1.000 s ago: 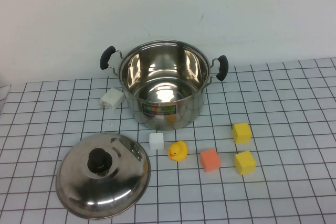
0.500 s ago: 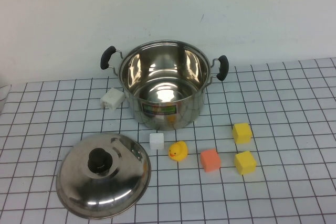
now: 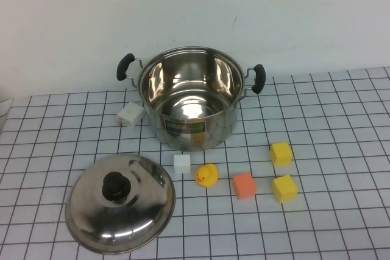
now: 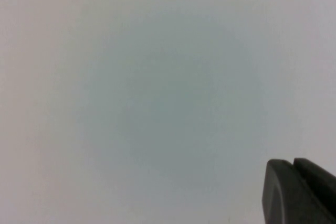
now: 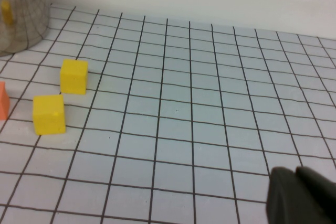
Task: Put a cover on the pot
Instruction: Pick up the pot lid
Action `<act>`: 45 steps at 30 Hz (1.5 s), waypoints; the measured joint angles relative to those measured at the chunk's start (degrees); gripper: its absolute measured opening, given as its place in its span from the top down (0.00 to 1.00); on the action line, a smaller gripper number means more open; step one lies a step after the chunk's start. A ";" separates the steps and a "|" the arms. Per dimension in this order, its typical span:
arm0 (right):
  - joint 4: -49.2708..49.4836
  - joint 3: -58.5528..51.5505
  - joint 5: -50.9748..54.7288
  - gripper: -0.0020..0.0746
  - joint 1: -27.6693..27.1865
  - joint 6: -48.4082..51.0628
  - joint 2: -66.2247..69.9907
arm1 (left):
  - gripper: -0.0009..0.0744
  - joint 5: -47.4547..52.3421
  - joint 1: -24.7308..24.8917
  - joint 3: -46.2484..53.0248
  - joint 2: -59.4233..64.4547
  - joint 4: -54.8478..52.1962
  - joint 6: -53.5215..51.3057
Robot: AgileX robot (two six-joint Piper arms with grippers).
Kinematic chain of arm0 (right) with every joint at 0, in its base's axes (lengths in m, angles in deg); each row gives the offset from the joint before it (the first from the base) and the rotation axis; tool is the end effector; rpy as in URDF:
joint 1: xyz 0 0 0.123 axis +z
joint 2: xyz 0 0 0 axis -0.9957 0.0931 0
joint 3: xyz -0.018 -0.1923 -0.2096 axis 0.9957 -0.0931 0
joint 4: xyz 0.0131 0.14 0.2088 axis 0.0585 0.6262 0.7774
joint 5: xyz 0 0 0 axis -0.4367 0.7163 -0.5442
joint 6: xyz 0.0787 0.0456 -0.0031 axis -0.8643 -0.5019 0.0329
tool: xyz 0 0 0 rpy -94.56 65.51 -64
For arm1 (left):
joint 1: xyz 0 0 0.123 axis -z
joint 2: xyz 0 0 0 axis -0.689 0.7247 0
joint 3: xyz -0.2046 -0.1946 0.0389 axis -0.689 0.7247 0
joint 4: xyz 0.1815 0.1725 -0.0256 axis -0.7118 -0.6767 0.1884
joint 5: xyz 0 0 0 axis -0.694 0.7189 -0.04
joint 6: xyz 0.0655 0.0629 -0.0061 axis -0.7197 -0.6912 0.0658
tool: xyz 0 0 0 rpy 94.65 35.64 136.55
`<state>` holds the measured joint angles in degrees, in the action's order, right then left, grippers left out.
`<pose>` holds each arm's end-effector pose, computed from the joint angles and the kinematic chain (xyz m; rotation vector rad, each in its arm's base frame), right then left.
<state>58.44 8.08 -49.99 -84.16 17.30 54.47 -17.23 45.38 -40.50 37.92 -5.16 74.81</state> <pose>0.0530 -0.0003 0.1761 -0.1644 1.8364 -0.1252 0.1398 -0.0064 0.3379 -0.1387 1.2887 -0.2747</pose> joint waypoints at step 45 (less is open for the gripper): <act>0.00 0.00 0.00 0.96 0.00 0.00 0.00 | 0.17 -41.07 15.56 2.71 74.71 5.85 -11.27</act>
<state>58.44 8.08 -49.99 -84.16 17.30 54.47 -58.30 60.94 -37.79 112.63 0.69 63.54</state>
